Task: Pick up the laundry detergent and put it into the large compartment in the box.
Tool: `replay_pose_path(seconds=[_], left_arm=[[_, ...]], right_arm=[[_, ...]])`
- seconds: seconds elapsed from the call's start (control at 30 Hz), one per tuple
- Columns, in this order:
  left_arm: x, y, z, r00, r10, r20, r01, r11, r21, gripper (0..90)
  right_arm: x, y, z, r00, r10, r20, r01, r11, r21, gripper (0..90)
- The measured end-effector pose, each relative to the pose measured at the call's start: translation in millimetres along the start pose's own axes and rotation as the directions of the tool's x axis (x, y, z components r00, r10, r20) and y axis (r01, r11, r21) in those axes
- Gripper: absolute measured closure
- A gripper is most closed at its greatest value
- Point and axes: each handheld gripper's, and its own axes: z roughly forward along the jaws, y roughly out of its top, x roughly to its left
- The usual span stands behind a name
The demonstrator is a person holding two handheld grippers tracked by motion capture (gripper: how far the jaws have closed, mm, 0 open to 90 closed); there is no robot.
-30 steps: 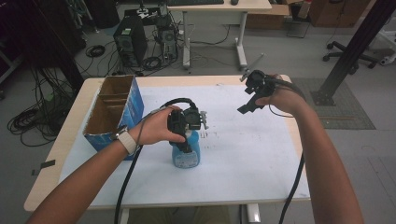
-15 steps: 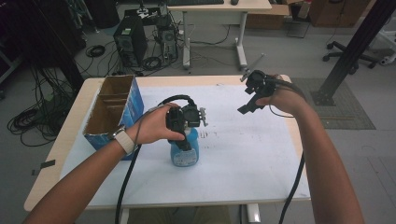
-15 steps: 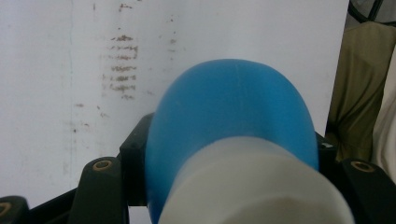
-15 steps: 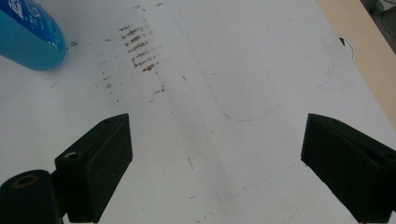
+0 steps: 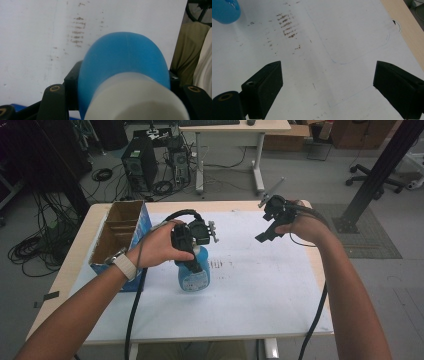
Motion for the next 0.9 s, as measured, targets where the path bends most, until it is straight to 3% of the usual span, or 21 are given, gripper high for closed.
replay_pose_path(seconds=[0.23,0.33,0.53,0.73,0.9], left_arm=[[2.9,-2.6,-18.0,0.9982,-0.050,-0.033,0.050,0.9987,-0.008,38.1],[5.5,-4.3,-26.9,0.9965,-0.078,-0.030,0.077,0.9968,-0.020,38.1],[5.9,-5.3,-42.5,0.9911,-0.117,-0.063,0.117,0.9930,-0.019,38.0],[11.8,-10.6,-61.6,0.9757,-0.203,-0.084,0.200,0.9790,-0.040,38.0],[15.0,-12.1,-73.6,0.9636,-0.243,-0.111,0.241,0.9699,-0.035,38.0]], right_arm=[[0.7,-0.4,-0.1,1.0000,-0.001,0.000,0.001,1.000,-0.003,9.0],[0.8,0.0,0.1,1.0000,-0.005,-0.001,0.005,1.000,-0.002,9.0],[1.3,-0.7,1.4,1.0000,-0.004,-0.005,0.004,1.000,-0.002,9.0],[1.9,-4.3,1.4,1.0000,0.003,-0.007,-0.003,1.000,-0.015,9.0],[2.3,-5.1,1.4,1.0000,0.004,-0.009,-0.004,1.000,-0.015,9.0]])
